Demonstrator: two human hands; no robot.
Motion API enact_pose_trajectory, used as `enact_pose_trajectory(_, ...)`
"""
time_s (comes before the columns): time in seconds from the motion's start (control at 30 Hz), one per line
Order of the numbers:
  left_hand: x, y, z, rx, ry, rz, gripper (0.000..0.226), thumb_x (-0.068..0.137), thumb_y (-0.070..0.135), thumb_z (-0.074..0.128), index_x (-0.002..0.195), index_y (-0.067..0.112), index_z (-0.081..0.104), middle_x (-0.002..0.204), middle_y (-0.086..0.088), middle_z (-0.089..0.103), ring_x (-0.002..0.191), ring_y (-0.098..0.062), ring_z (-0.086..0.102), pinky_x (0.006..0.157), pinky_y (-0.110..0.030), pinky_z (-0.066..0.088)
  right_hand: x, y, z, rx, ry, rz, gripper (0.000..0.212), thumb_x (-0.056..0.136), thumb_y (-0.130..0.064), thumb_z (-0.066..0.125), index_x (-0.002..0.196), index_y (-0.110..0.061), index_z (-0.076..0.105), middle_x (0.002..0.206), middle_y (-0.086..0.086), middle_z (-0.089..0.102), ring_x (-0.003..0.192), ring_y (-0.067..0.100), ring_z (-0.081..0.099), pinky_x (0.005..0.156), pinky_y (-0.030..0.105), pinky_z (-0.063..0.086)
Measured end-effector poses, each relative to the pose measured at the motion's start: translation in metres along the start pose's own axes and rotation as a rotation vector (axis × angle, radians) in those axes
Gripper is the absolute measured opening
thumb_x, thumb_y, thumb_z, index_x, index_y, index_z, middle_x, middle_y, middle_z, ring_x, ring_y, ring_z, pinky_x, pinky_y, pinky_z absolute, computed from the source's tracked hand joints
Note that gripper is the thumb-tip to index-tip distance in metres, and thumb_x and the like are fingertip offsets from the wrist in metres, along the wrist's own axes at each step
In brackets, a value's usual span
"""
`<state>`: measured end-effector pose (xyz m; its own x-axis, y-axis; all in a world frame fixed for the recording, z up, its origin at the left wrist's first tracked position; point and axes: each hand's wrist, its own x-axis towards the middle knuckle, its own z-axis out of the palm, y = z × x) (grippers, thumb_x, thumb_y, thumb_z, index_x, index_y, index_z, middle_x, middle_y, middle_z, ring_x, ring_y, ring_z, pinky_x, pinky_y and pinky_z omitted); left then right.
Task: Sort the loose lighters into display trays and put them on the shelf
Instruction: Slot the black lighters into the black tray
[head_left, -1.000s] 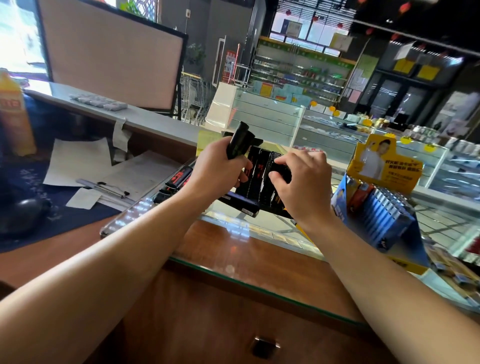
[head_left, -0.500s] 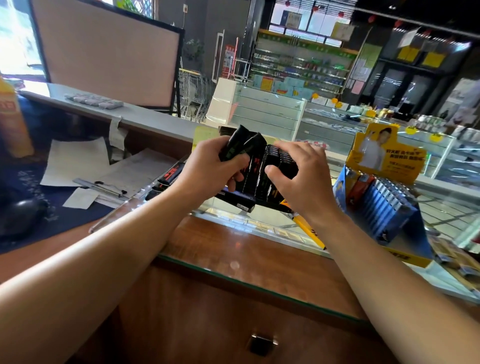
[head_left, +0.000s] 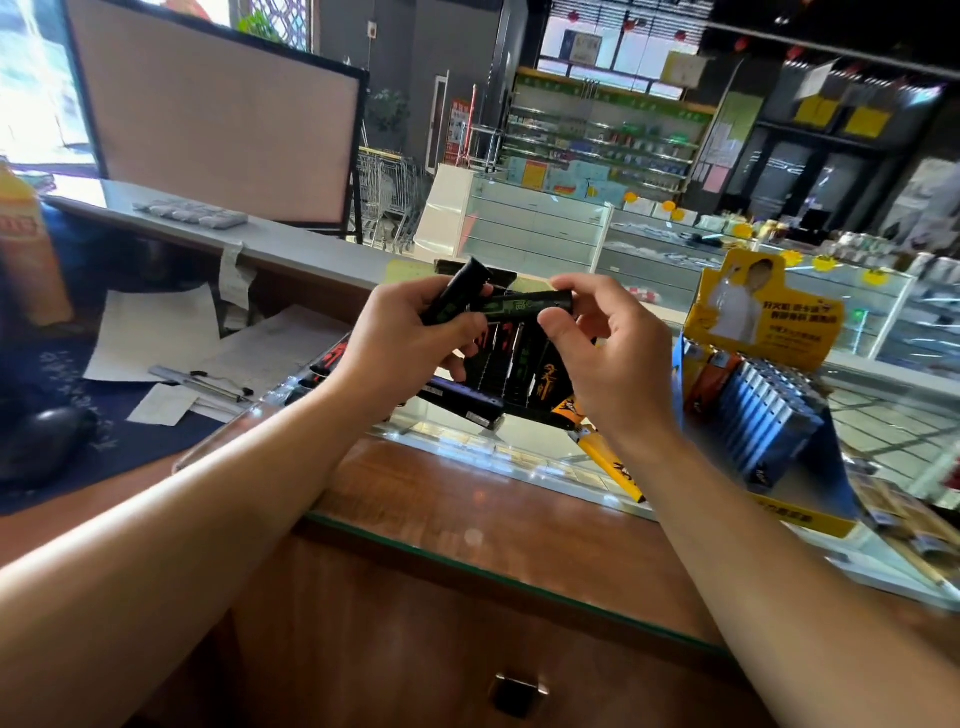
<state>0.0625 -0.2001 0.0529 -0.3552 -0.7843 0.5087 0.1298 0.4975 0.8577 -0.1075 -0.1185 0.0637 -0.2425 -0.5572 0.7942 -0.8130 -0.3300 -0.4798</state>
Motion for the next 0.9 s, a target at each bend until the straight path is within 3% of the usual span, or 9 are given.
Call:
enact_pose_trajectory(0.1,0.0,-0.002,-0.001,0.049,-0.004,0.014,0.017,0.089,0.007,0.07,0.105,0.013,0.073,0.076,-0.013,0.071,0.061,-0.027,0.065,0.059,-0.041,0.06,-0.002,-0.002,0.0,0.034,0.024,0.033,0.012,0.089,-0.033,0.068,0.102,-0.03,0.068,0.075,-0.009,0.065,0.069,0.008,0.058,0.067,0.037,0.051)
enact_pose_trajectory(0.17,-0.001,-0.001,0.0,0.056,-0.008,0.01,0.012,0.091,0.009,0.068,0.101,0.014,0.072,0.083,-0.016,0.073,0.06,-0.023,0.065,0.056,-0.039,0.059,-0.002,-0.004,0.0,0.048,0.032,0.048,0.013,0.09,-0.034,0.068,0.101,-0.026,0.069,0.076,-0.01,0.066,0.07,0.007,0.06,0.068,0.037,0.053)
enact_pose_trajectory(0.33,-0.002,0.001,0.002,0.101,-0.023,-0.03,0.011,0.097,0.014,0.061,0.094,0.005,0.065,0.071,-0.005,0.071,0.053,-0.019,0.061,0.05,-0.036,0.054,-0.001,-0.007,-0.002,0.091,0.01,0.013,0.014,0.09,-0.019,0.069,0.104,-0.021,0.071,0.084,-0.01,0.069,0.072,0.005,0.062,0.067,0.027,0.053)
enact_pose_trajectory(0.5,-0.003,0.002,0.003,0.145,-0.016,-0.023,0.011,0.097,0.018,0.06,0.094,0.009,0.066,0.065,-0.003,0.067,0.05,-0.017,0.058,0.044,-0.03,0.049,0.001,-0.007,-0.005,0.062,0.085,-0.014,0.015,0.09,-0.019,0.069,0.104,-0.018,0.073,0.083,-0.009,0.069,0.075,0.005,0.064,0.067,0.022,0.052)
enact_pose_trajectory(0.63,0.002,-0.007,-0.002,0.259,0.093,-0.019,0.024,0.095,0.03,0.061,0.088,0.006,0.063,0.059,-0.002,0.056,0.051,-0.018,0.049,0.052,-0.041,0.047,0.003,-0.003,-0.009,-0.007,0.098,-0.05,0.016,0.089,-0.02,0.069,0.104,-0.021,0.072,0.084,-0.012,0.067,0.074,0.009,0.063,0.066,0.02,0.051)
enact_pose_trajectory(0.7,0.002,-0.008,-0.002,0.254,0.104,-0.031,0.029,0.095,0.033,0.057,0.086,0.006,0.058,0.06,-0.003,0.052,0.053,-0.018,0.045,0.052,-0.04,0.042,0.002,0.001,-0.009,-0.094,0.061,-0.083,0.015,0.088,-0.02,0.069,0.102,-0.022,0.073,0.084,-0.014,0.064,0.072,0.009,0.059,0.065,0.017,0.045)
enact_pose_trajectory(0.8,0.002,-0.006,0.002,0.195,0.092,-0.071,0.012,0.094,0.024,0.05,0.089,0.014,0.054,0.062,-0.002,0.054,0.055,-0.019,0.045,0.054,-0.036,0.038,0.001,0.009,-0.003,-0.184,-0.008,-0.096,0.015,0.086,-0.018,0.07,0.101,-0.02,0.074,0.089,-0.009,0.066,0.077,0.015,0.059,0.075,0.005,0.033)
enact_pose_trajectory(0.9,-0.001,-0.002,0.003,0.235,0.092,-0.073,0.008,0.092,0.015,0.047,0.092,0.022,0.05,0.067,-0.003,0.064,0.051,-0.015,0.047,0.05,-0.031,0.039,0.0,0.015,0.003,-0.262,-0.038,-0.139,0.019,0.085,-0.016,0.071,0.103,-0.018,0.073,0.093,-0.003,0.07,0.088,0.025,0.058,0.083,0.012,0.031)
